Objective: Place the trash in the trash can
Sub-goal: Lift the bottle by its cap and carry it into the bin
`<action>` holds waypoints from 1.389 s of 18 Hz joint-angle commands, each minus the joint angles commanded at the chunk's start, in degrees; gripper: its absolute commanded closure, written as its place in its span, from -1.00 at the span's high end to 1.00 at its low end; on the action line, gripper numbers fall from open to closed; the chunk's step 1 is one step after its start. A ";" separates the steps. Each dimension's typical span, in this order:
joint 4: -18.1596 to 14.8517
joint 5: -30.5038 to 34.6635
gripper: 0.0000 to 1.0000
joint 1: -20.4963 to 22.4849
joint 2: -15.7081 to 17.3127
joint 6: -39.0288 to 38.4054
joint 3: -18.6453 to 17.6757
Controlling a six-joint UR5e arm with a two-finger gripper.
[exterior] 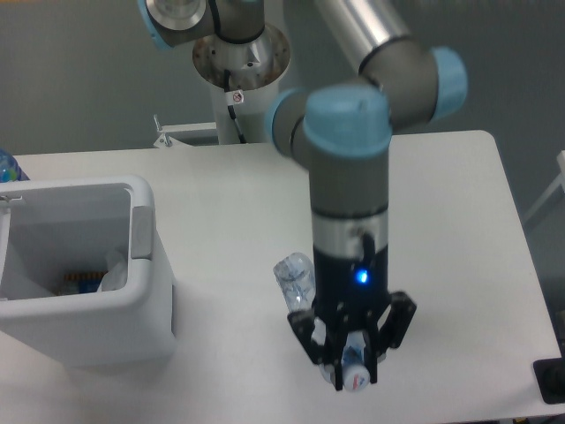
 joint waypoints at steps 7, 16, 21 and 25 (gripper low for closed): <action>0.00 0.00 -0.23 -3.86 6.06 -1.84 -1.14; 0.00 0.00 -0.23 -12.13 10.20 -2.11 -4.84; 0.00 0.00 -0.23 -15.72 10.38 -2.20 -5.10; 0.00 0.00 -0.22 -18.54 10.03 -2.55 -6.59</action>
